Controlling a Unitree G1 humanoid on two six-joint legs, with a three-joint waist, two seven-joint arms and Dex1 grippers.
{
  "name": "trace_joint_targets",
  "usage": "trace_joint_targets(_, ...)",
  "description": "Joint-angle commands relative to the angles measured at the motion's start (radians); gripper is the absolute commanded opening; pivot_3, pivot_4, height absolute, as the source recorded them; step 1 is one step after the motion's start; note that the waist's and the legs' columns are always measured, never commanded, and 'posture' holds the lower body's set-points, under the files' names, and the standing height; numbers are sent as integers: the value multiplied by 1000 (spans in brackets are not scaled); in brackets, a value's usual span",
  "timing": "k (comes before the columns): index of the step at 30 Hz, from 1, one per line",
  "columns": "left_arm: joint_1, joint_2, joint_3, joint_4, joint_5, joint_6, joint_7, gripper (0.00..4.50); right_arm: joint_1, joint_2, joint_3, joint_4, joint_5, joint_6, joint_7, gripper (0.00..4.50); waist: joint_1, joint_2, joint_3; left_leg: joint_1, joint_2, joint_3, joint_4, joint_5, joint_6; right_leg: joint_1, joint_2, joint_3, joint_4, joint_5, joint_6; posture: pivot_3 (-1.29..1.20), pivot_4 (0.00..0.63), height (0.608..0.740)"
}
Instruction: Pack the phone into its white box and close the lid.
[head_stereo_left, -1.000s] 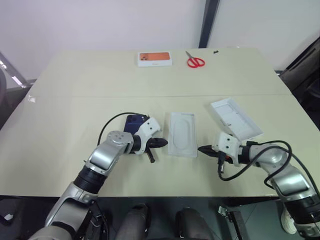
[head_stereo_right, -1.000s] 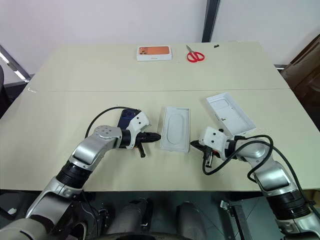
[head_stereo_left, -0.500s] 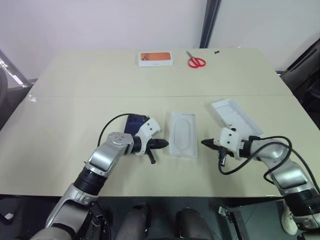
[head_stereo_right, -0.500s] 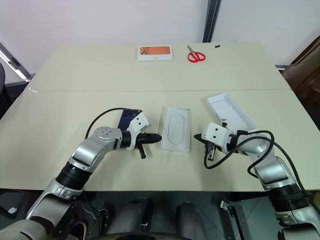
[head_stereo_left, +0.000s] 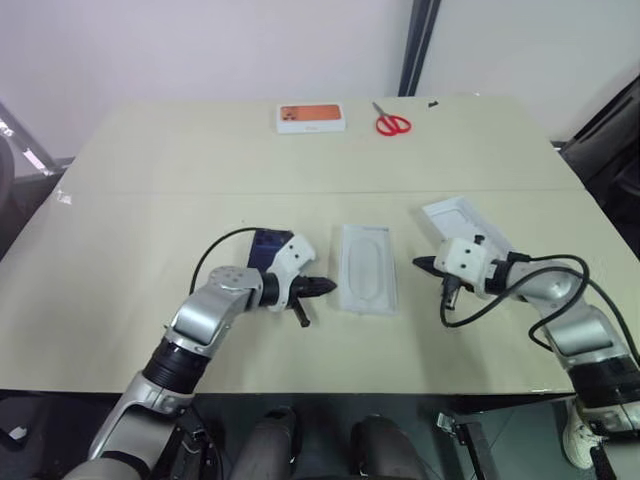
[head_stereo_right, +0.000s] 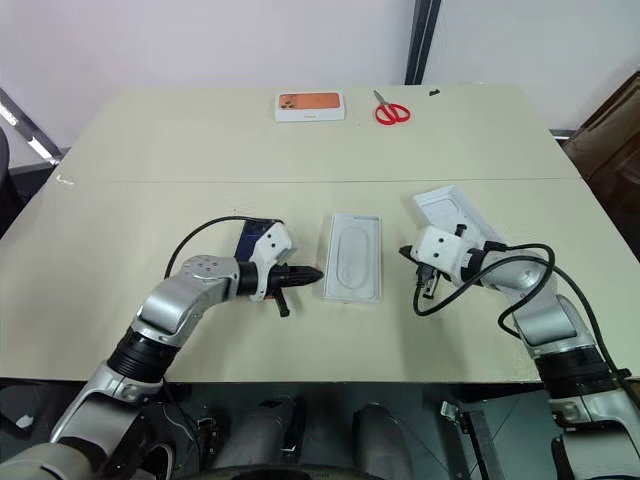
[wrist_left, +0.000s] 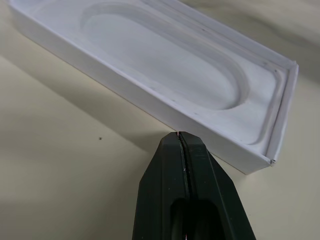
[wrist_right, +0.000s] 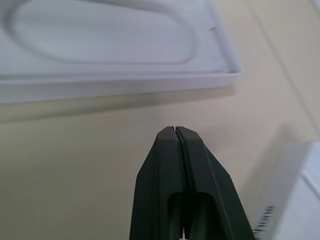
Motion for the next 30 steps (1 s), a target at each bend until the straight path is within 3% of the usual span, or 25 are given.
trace_joint_targets(1,-25,25,125,19,-57,-16,-1,26,-52,48,-54,-78,87,54,-26,0,-4,0,0,0,0,0,0,0,0,0,0,0,0,0,0,0,150,734)
trace_joint_targets(4,-46,64,213,55,-111,13,-25,787,-76,107,-50,-141,139,132,-40,0,-11,0,0,0,1,0,-1,0,-1,-1,1,0,1,0,0,0,150,734)
trace_joint_targets(11,-71,222,334,146,-203,62,-141,4326,-106,210,60,-173,99,150,-60,0,-18,0,0,0,1,0,-1,0,-1,-1,1,0,1,0,0,0,150,734)
trace_joint_targets(18,-67,332,373,251,-213,103,-183,4422,-209,363,205,-83,-18,117,-142,0,-24,0,0,0,1,0,-1,1,-1,-3,1,0,2,0,0,0,150,734)
trace_joint_targets(23,-112,367,376,369,-238,266,-181,4422,-280,466,330,22,-131,100,-174,0,-27,0,0,0,0,0,-2,1,-2,-6,1,0,3,0,0,0,150,734)
trace_joint_targets(30,-141,363,329,428,-225,362,-187,4422,-388,531,441,181,-192,247,-81,0,-25,0,0,0,0,-1,-1,1,-2,-7,1,-1,4,0,0,0,150,734)
